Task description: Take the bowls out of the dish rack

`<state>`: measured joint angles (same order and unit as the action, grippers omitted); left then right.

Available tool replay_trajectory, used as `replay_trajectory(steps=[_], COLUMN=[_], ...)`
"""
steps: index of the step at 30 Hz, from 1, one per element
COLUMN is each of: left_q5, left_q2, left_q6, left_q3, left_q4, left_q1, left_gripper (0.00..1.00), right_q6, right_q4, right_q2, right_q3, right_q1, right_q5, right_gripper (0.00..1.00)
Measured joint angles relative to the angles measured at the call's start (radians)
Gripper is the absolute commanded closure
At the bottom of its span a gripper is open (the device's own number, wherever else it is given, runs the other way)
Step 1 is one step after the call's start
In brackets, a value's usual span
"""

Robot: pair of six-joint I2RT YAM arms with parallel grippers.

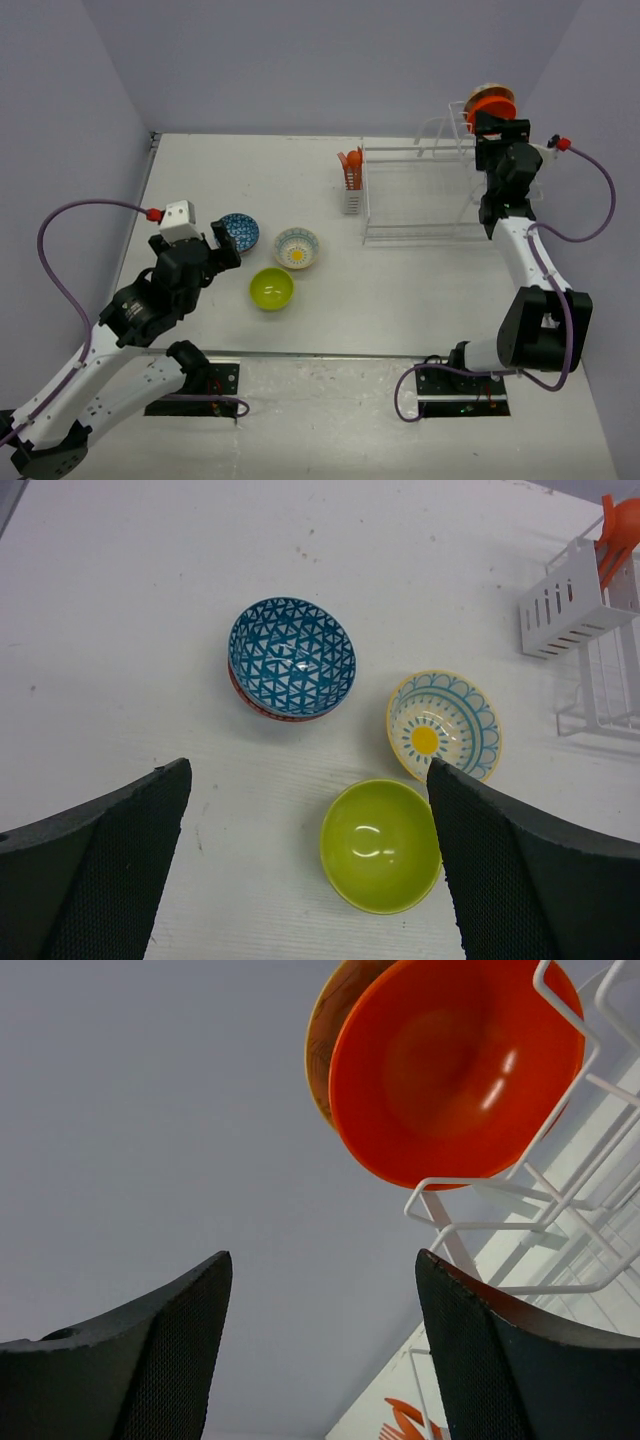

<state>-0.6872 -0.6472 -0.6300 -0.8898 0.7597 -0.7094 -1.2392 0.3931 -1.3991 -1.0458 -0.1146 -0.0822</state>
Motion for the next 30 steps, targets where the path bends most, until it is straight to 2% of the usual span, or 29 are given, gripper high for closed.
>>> replay_trajectory(steps=[8,20,24,30], left_q5=[0.033,0.053,0.055,0.060], left_q2=[-0.018,-0.006,-0.005,-0.004], left_q6=[0.024,0.039,0.040,0.044], left_q3=[0.006,0.013,0.013,0.013], left_q4=[-0.015,-0.034,-0.040,-0.040], left_q1=[0.000,0.000,0.000,0.000], left_gripper=[0.00,0.00,0.00,0.00], right_q6=[-0.004,-0.003,-0.008,-0.027], right_q4=[0.017,-0.031,-0.043,-0.054], right_q2=[-0.036,-0.148,-0.170,-0.192], right_q3=[-0.028,-0.186,-0.198,-0.202], right_q1=[-0.004,-0.004,-0.004,-0.005], right_q5=[-0.060,-0.117,-0.130,-0.147], right_gripper=[0.29,0.34,0.39,0.39])
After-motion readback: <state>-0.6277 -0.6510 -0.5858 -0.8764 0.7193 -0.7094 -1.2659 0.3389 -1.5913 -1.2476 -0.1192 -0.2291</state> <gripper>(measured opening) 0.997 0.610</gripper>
